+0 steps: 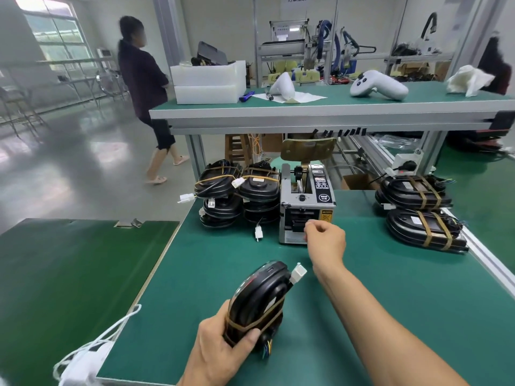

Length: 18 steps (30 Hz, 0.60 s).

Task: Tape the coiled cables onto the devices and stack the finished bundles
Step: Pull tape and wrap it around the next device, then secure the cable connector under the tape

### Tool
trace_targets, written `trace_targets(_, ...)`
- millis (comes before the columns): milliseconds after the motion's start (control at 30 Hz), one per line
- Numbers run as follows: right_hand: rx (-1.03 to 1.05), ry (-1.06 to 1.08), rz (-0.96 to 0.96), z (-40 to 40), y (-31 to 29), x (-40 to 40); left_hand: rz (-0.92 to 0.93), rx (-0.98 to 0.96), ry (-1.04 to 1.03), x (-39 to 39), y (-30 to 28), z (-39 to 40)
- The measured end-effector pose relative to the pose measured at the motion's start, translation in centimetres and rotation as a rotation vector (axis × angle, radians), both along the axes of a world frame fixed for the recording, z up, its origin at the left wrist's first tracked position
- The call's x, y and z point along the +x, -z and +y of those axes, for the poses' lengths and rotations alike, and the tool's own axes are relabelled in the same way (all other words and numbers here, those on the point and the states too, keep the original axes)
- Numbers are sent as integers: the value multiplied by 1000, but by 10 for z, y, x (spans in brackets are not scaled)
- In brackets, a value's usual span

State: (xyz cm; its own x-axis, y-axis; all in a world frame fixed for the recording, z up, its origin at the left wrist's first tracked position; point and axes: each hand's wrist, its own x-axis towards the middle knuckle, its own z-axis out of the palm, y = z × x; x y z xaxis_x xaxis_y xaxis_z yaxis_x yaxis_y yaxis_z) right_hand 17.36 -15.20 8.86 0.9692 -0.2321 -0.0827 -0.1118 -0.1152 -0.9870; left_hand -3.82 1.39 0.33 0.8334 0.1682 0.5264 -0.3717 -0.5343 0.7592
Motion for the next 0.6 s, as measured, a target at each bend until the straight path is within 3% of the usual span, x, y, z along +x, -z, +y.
trace_targets(267,26,105,79,17,-1,27,-34,22,3,0,-1,0)
trace_targets(600,273,259,213,28,0,45,-27,0,14,0,-1,0)
